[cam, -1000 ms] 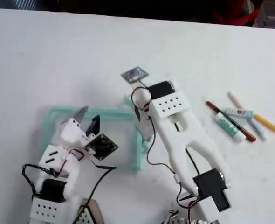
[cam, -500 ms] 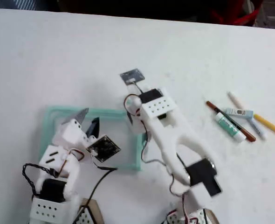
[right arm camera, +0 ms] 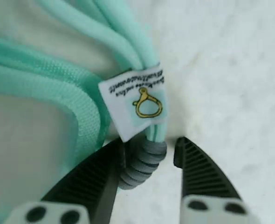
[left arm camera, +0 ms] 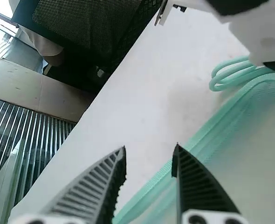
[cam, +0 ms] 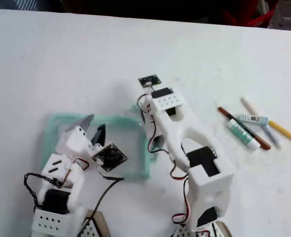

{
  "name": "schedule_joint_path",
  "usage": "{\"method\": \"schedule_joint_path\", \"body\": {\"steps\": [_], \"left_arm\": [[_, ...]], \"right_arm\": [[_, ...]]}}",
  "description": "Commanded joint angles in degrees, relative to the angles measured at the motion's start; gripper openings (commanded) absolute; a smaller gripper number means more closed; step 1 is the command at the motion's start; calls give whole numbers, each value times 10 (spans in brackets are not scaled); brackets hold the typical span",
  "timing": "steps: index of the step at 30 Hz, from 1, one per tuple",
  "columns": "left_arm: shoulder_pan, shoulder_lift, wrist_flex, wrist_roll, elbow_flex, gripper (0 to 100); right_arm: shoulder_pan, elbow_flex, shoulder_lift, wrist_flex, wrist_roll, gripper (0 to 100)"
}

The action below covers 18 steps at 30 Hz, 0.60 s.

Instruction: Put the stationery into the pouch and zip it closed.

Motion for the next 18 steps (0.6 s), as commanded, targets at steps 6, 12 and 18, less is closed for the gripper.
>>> {"method": "schedule_joint_path", "body": {"steps": [6, 12, 18], "left_arm": [[4, -7, -42, 19, -14, 166], [3, -7, -47, 167, -69, 282], [7, -7, -47, 287, -142, 294]], "right_arm": [[16, -111, -93, 52, 76, 19], [17, -212, -269, 110, 146, 20], [7, -309, -362, 151, 146, 19]]}}
